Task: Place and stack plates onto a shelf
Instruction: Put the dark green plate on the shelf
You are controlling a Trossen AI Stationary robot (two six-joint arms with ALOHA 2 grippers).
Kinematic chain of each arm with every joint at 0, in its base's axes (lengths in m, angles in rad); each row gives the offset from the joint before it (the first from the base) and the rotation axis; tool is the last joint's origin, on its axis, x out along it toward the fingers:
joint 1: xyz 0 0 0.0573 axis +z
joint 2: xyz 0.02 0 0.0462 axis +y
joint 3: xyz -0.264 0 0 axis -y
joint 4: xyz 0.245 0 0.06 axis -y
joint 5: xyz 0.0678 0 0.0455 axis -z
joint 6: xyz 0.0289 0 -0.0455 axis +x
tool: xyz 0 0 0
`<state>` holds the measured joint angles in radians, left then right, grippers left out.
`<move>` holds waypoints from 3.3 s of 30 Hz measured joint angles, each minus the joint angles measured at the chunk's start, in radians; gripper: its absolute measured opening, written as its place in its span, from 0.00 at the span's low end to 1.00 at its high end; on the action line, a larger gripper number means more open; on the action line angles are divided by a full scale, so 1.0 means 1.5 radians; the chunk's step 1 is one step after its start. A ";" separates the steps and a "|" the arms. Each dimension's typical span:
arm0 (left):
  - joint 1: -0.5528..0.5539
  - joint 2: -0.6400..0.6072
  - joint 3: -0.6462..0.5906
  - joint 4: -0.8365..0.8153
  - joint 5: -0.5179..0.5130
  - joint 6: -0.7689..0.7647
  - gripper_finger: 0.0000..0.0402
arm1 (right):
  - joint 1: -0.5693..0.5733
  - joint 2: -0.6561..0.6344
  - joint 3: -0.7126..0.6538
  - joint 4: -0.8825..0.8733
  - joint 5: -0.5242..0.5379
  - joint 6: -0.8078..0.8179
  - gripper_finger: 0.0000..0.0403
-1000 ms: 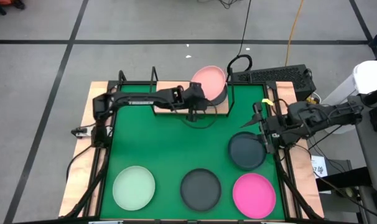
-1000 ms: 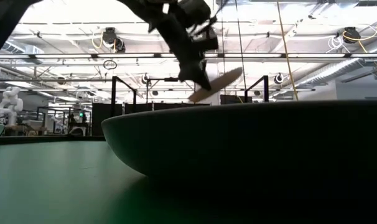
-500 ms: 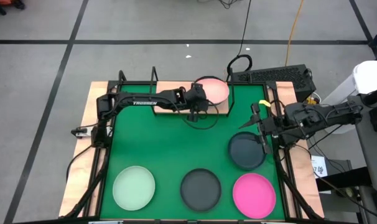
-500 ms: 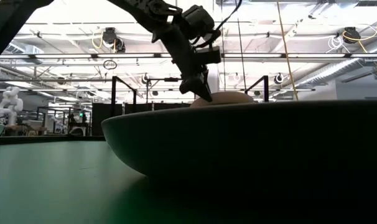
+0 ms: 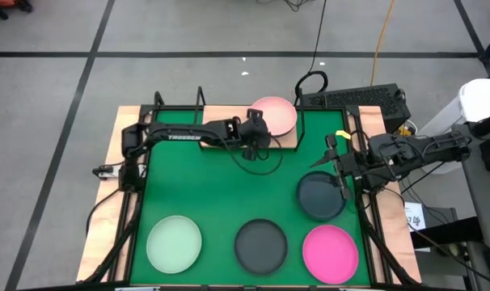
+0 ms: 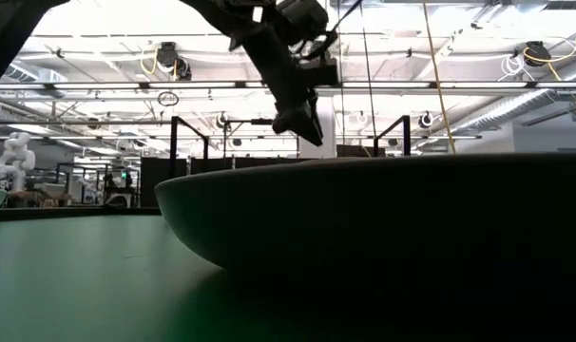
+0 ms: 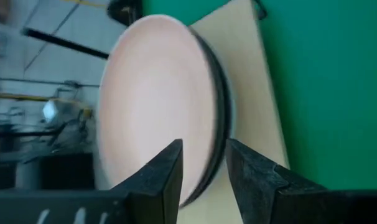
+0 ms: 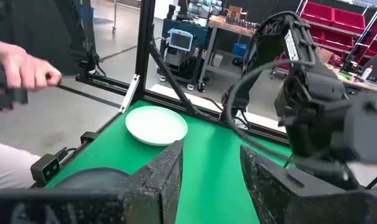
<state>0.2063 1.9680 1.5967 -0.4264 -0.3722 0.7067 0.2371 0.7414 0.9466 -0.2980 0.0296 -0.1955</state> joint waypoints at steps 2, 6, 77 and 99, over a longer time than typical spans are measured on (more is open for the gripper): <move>-0.013 -0.023 0.000 -0.002 -0.035 -0.004 0.32 | 0.000 0.000 0.000 0.000 0.000 0.001 0.36; -0.047 -0.097 0.000 -0.003 -0.045 -0.005 0.32 | 0.000 0.001 0.000 0.001 0.013 -0.002 0.36; -0.435 -0.530 -0.622 0.529 -0.125 -0.480 0.32 | 0.070 0.410 -0.150 -0.132 0.016 0.442 0.36; -0.435 -0.530 -0.622 0.529 -0.125 -0.486 0.32 | 0.073 0.405 -0.134 -0.145 0.016 0.438 0.00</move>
<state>-0.4458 1.1725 0.6643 0.3665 -0.5591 -0.0227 0.3471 1.3491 0.7453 -0.5152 0.0536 0.4612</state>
